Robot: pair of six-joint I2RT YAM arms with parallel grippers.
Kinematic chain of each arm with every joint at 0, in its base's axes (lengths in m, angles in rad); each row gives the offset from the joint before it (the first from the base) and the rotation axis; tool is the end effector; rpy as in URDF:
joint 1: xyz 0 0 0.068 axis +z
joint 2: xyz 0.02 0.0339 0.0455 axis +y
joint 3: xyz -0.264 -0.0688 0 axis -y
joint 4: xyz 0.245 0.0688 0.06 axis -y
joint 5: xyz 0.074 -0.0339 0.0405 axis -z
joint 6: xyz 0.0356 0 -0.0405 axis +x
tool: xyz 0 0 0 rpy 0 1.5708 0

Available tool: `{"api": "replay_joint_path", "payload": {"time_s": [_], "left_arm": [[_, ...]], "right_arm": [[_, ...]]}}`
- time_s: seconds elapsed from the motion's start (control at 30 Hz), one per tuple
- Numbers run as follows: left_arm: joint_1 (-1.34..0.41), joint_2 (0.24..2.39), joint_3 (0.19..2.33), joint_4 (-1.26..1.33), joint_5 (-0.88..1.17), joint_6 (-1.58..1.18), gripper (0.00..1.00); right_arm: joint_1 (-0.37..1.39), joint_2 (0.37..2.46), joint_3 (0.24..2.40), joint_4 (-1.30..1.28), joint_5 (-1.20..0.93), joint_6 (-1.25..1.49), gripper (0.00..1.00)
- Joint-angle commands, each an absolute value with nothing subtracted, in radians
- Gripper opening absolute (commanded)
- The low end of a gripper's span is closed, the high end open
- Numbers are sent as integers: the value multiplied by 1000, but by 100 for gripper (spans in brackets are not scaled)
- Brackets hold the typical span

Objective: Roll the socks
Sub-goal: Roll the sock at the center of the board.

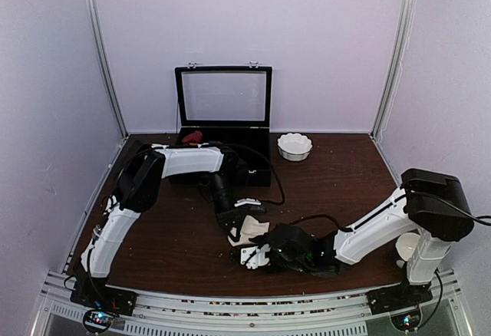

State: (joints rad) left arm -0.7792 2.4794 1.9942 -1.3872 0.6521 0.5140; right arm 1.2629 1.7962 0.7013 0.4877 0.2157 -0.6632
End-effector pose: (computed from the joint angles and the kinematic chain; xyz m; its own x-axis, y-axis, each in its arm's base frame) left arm 0.2997 -0.3263 0.1170 -0.3800 0.9246 -0.0262 0.7087 0.2728 -0.6506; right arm 0.1085 0.3159 0.1185 0.4040 -0.7139 -0.5720 -0.7980 0.0305 -0.6018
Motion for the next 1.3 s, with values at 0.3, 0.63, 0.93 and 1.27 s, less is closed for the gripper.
{"api": "replay_joint_path", "payload": {"time_s": [0.3, 0.63, 0.93, 1.27], "left_arm": [[-768, 2585, 2036, -1434, 615, 556, 0], [-690, 2489, 2054, -1411, 716, 546, 95], [-663, 2253, 1801, -1288, 646, 590, 98], [-661, 2081, 1591, -1165, 575, 726, 98]], "right_arm": [[1175, 1877, 788, 344, 97, -675, 15], [1163, 1939, 796, 286, 80, -524, 2], [1037, 1914, 788, 260, -261, -237, 0], [893, 1896, 842, 287, -672, -24, 0]]}}
